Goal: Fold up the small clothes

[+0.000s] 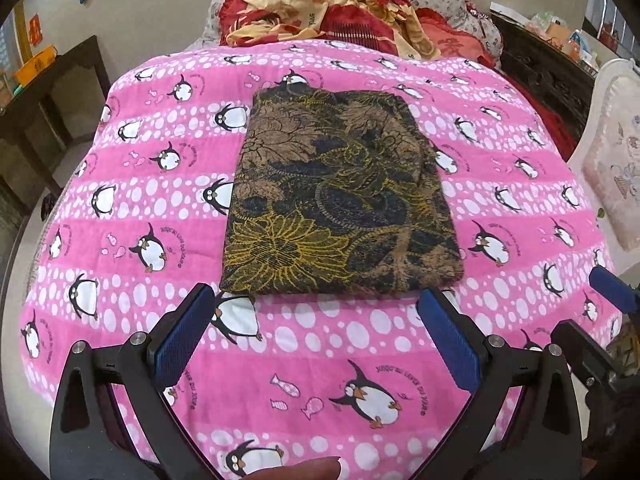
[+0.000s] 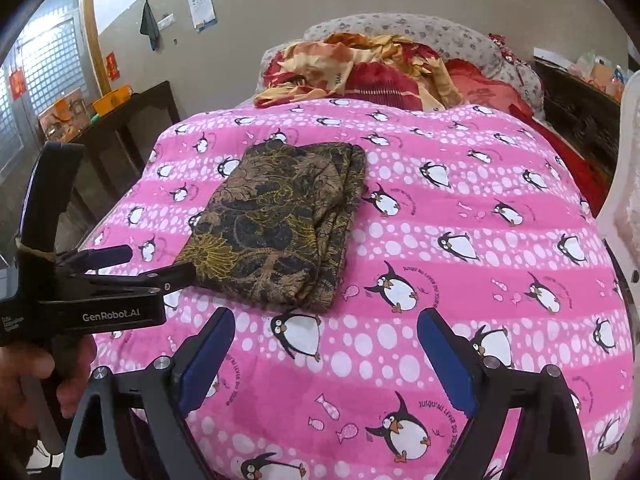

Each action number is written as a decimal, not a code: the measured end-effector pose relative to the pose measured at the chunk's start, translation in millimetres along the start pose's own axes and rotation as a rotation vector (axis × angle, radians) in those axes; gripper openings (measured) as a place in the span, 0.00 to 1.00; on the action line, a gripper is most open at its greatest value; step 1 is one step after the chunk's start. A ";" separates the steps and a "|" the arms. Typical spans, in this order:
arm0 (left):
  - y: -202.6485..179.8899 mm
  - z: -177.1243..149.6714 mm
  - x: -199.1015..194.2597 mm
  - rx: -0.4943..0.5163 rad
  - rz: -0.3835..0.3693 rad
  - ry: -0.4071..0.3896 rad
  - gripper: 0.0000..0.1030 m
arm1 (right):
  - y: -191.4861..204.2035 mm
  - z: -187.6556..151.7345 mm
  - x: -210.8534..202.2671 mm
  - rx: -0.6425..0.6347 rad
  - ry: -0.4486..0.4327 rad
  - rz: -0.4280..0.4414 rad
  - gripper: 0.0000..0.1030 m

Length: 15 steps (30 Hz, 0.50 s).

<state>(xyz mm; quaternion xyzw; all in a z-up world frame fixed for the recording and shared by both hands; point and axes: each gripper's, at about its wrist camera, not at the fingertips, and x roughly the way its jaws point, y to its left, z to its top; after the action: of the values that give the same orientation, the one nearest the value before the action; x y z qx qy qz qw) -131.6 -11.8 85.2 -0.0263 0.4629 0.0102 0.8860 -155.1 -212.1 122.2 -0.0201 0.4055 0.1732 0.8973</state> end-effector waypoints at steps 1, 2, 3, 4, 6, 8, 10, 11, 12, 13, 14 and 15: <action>-0.4 -0.4 -3.2 -0.001 -0.001 -0.004 0.99 | 1.2 -0.6 -2.9 -0.004 -0.003 -0.002 0.88; -1.3 -0.9 -5.3 -0.002 -0.004 -0.006 0.99 | 2.7 -1.7 -6.7 -0.010 -0.006 0.001 0.88; -1.7 -1.1 -7.9 -0.002 -0.008 -0.009 0.99 | 3.6 -2.8 -9.3 -0.013 -0.010 0.004 0.88; -2.1 -1.0 -9.4 0.000 -0.008 -0.011 0.99 | 5.4 -3.9 -12.4 -0.019 -0.014 0.003 0.88; -3.2 -1.3 -13.6 0.003 -0.008 -0.019 0.99 | 6.8 -5.4 -16.6 -0.027 -0.019 0.000 0.88; -3.6 -1.3 -16.5 0.000 -0.007 -0.023 0.99 | 7.9 -6.6 -20.5 -0.031 -0.022 -0.005 0.88; -3.5 -1.5 -18.6 -0.003 -0.009 -0.025 0.99 | 8.3 -7.2 -23.8 -0.030 -0.026 -0.007 0.88; -3.3 -1.5 -19.8 -0.004 -0.010 -0.025 0.99 | 8.8 -7.5 -25.9 -0.030 -0.029 -0.009 0.88; -3.5 -1.8 -20.7 -0.004 -0.011 -0.025 0.99 | 9.4 -7.7 -27.6 -0.030 -0.029 -0.010 0.88; -4.8 -2.3 -21.4 -0.004 -0.012 -0.025 0.99 | 10.1 -7.9 -29.3 -0.031 -0.031 -0.010 0.88; -5.4 -2.3 -22.3 -0.003 -0.014 -0.025 0.99 | 11.0 -8.0 -31.2 -0.033 -0.034 -0.009 0.88; -5.9 -2.3 -23.5 -0.001 -0.016 -0.026 0.99 | 11.7 -8.1 -32.7 -0.036 -0.037 -0.008 0.88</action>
<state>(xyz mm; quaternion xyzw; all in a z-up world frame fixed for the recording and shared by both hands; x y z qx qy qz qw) -146.7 -17.7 103.4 -0.0301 0.4512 0.0035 0.8919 -184.8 -212.2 142.0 -0.0345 0.3857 0.1771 0.9048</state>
